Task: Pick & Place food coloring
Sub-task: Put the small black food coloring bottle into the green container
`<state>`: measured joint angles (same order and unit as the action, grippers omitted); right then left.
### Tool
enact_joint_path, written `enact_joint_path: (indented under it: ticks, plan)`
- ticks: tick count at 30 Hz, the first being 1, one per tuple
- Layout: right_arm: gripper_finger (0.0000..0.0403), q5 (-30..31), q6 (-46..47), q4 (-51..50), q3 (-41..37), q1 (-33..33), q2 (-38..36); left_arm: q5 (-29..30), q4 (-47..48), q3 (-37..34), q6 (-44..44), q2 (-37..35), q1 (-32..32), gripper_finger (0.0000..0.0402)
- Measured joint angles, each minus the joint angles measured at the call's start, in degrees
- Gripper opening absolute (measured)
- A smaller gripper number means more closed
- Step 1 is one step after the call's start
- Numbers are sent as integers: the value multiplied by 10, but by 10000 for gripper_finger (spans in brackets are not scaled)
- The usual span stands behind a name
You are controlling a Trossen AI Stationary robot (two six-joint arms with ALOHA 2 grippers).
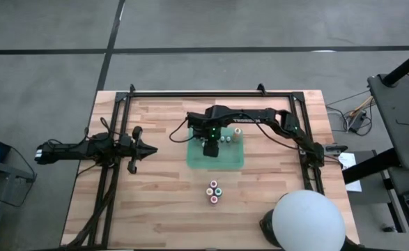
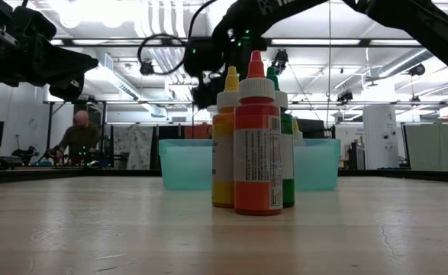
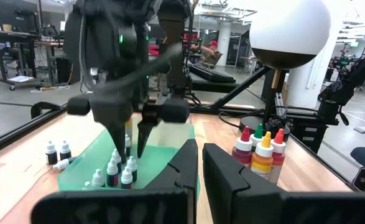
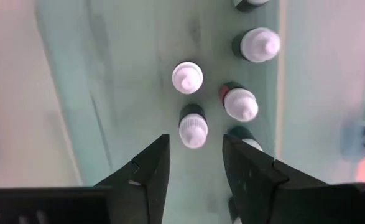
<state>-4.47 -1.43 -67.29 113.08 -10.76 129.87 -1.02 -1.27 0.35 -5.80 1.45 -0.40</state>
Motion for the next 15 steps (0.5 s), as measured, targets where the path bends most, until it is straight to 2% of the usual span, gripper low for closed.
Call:
enact_joint_path:
  ticks: [8, 15]
  plan:
    - [125, 0, 3, 3, 1, 0, -43, 0, 0, 0, 0, 0, 0, 0]
    - [125, 0, 57, 4, 2, -21, -74, 0, 0, 0, 0, 0, 0, 0]
